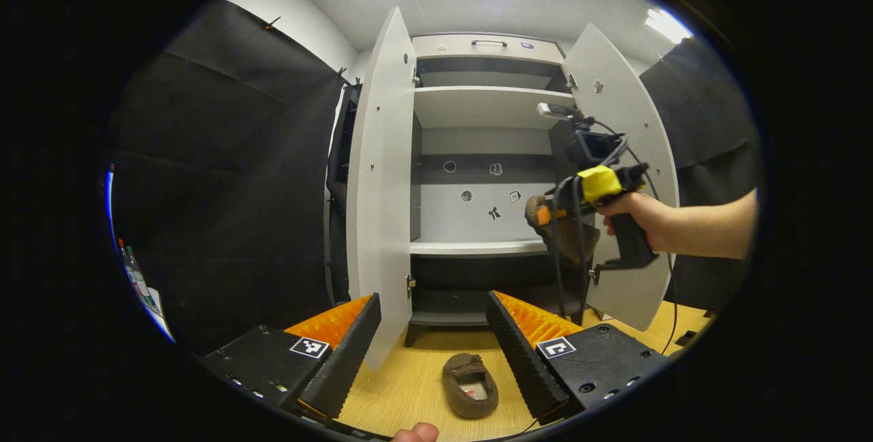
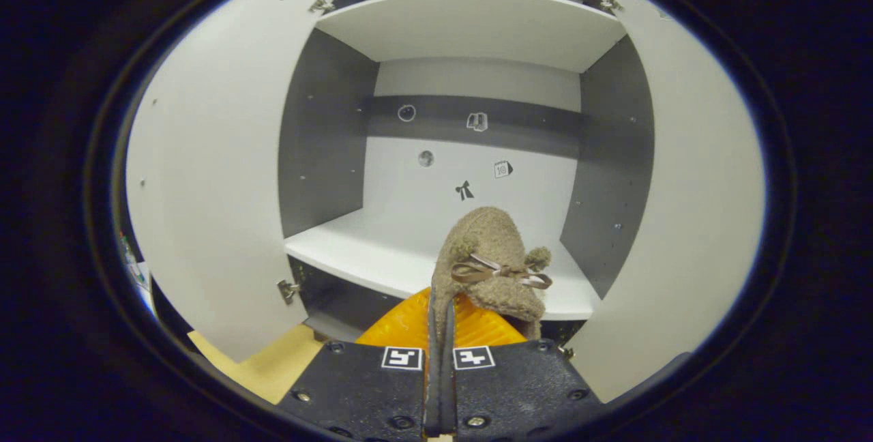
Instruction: Grab one shoe with the right hand and put it into the shoe cabinet, grab the other shoe with the left hand and put it into the shoe cabinet; then close the right door with the right hand and the left door with the left hand.
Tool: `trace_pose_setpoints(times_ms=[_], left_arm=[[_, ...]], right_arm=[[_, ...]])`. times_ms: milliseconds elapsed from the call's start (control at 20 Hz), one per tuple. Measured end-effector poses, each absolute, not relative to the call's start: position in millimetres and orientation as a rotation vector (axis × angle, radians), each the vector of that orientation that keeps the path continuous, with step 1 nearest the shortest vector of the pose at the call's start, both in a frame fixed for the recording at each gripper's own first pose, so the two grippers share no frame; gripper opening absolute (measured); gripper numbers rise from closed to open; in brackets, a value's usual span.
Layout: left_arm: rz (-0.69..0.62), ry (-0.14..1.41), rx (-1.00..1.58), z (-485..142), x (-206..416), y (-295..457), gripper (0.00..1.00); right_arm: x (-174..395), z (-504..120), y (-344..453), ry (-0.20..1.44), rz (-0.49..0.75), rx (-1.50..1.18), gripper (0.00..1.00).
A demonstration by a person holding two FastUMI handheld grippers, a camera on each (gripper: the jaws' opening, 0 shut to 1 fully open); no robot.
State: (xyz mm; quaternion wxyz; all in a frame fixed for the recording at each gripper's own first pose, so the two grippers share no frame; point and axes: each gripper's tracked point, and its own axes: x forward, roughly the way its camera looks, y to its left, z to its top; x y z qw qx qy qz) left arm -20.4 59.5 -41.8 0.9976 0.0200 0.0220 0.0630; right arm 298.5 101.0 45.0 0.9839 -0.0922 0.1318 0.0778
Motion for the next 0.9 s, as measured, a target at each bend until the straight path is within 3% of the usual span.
trace_pose_setpoints(times_ms=[400, 800, 900], left_arm=[[0.195, 0.057, 0.030, -43.3, -24.4, 83.9, 0.95], [0.230, 0.063, 0.026, -44.6, -30.3, 96.3, 0.95], [0.232, 0.056, 0.025, -43.6, -30.3, 97.0, 0.95]], right_arm=[[397.9, 38.6, 92.9, 0.396, 0.041, -0.310, 0.04], [423.2, 24.1, 93.2, 0.494, -0.003, -0.269, 0.04], [424.8, 24.9, 92.0, 0.488, -0.014, -0.276, 0.09]])
